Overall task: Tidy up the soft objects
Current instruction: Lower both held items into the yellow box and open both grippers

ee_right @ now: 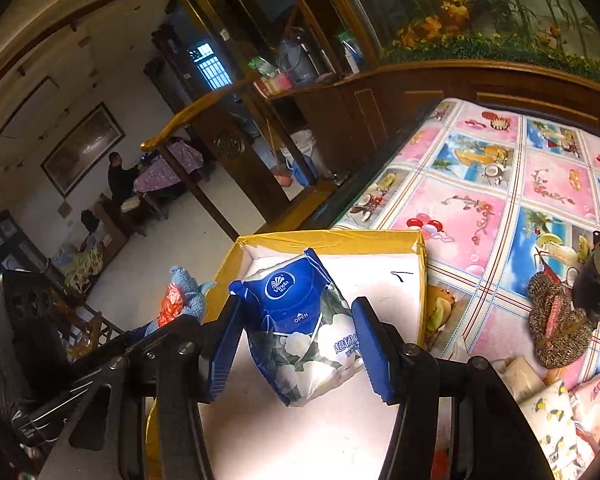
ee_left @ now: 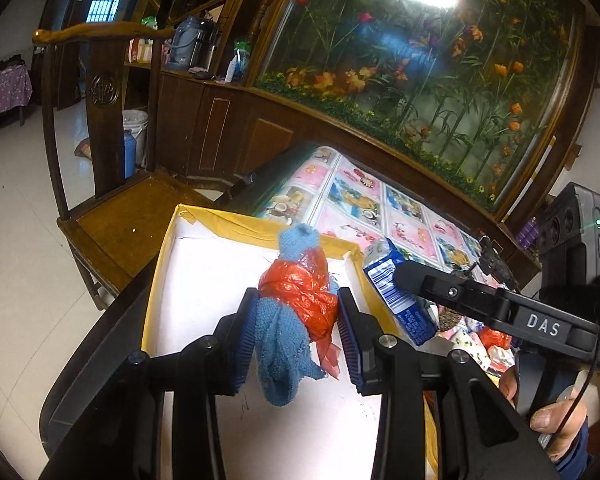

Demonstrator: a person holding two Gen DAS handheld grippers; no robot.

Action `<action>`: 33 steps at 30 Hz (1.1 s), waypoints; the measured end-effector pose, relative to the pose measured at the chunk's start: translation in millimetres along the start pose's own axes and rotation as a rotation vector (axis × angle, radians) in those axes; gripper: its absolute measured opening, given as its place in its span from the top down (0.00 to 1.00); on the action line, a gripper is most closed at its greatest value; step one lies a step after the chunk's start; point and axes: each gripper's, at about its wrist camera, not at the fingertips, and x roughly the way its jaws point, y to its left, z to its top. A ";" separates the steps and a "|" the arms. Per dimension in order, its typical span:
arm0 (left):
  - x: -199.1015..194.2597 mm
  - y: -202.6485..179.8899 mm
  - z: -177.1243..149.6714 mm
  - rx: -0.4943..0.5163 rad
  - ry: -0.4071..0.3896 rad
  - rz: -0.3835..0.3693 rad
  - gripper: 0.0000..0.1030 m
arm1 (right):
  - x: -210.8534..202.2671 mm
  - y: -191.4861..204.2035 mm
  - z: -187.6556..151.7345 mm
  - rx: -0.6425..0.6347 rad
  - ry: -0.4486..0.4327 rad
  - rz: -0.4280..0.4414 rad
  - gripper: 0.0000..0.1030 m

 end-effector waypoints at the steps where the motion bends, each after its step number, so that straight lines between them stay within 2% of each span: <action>1: 7.3 2.3 2.0 -0.007 0.015 -0.002 0.65 | 4.1 -1.0 1.6 0.003 0.009 -0.006 0.42; 4: 26.6 6.1 8.3 -0.024 0.058 -0.003 0.65 | 21.2 -3.5 9.4 0.006 0.034 -0.034 0.42; 12: 71.6 12.8 19.6 -0.068 0.193 0.065 0.65 | 79.4 -25.8 31.0 0.065 0.150 -0.089 0.42; 21: 98.6 23.8 18.5 -0.134 0.250 0.097 0.60 | 111.5 -24.9 32.9 0.026 0.211 -0.155 0.42; 26: 102.6 28.6 15.8 -0.145 0.257 0.107 0.54 | 118.5 -27.4 32.3 0.022 0.223 -0.176 0.42; 32: 103.7 30.3 13.1 -0.149 0.260 0.112 0.34 | 123.9 -35.0 31.3 0.043 0.237 -0.174 0.40; 33: 103.7 31.0 12.5 -0.158 0.261 0.104 0.34 | 123.7 -35.6 30.9 0.044 0.234 -0.172 0.40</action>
